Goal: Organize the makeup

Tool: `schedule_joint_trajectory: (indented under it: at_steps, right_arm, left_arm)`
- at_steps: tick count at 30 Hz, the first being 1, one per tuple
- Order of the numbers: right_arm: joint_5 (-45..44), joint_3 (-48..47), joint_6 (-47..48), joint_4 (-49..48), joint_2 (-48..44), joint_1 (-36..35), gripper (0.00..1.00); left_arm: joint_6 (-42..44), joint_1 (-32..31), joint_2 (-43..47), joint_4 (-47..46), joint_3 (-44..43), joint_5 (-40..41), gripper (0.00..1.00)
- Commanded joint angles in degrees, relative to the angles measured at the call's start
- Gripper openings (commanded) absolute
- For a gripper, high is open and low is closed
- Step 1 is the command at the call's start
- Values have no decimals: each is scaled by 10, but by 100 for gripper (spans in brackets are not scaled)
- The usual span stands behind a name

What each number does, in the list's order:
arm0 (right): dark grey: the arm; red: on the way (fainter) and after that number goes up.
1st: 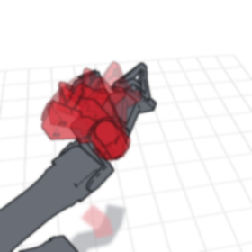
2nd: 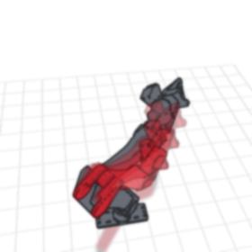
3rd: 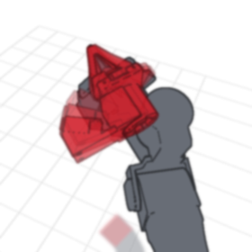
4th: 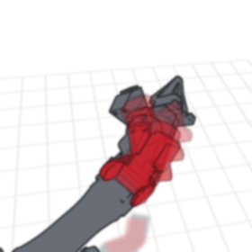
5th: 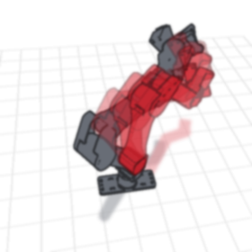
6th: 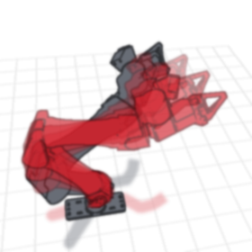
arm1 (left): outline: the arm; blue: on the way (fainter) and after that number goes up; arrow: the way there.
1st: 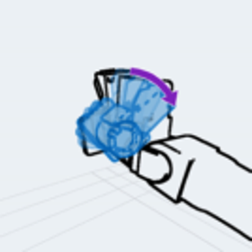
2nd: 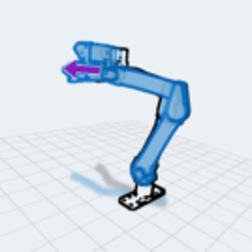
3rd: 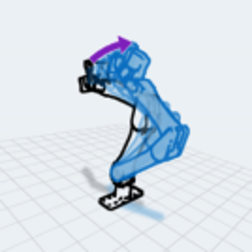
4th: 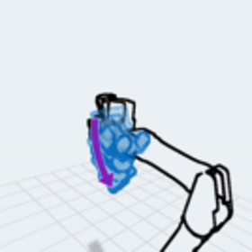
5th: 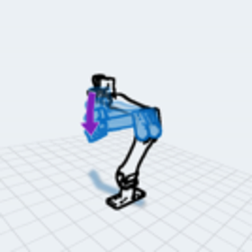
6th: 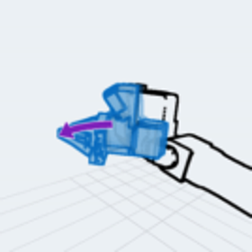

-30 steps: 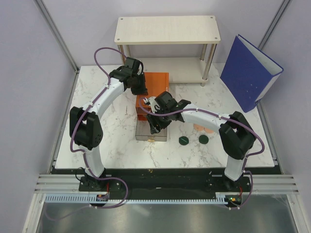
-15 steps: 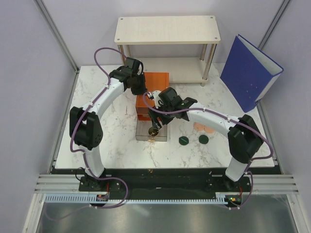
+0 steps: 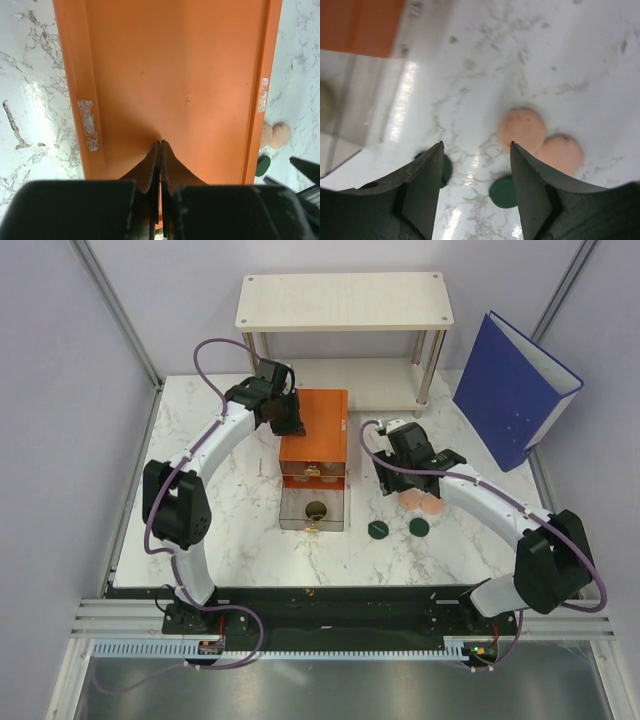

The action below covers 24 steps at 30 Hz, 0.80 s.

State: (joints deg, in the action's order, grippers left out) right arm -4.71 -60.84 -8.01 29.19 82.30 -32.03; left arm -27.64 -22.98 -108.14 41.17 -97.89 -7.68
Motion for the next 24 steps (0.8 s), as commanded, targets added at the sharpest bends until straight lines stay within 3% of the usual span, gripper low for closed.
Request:
schedule_joint_trajectory:
  at_steps: [1,4,5,6,21,24]
  right_arm:
    - [-51,28,-19,15,18,35,62]
    - [-59,38,-27,15,37,45,61]
    - [-63,42,-30,15,42,49,51]
    - [-68,45,-34,15,46,50,49]
    - [-61,78,-62,-47,131,81,48]
    - [-60,66,-67,-55,156,82,22]
  left_arm:
    - [4,-1,4,17,27,5,2]
    - [7,-1,4,18,33,4,2]
    - [7,-1,4,18,35,4,2]
    - [8,-1,4,18,36,4,2]
    - [23,-1,-8,18,35,3,2]
    - [27,-1,-8,18,33,1,2]
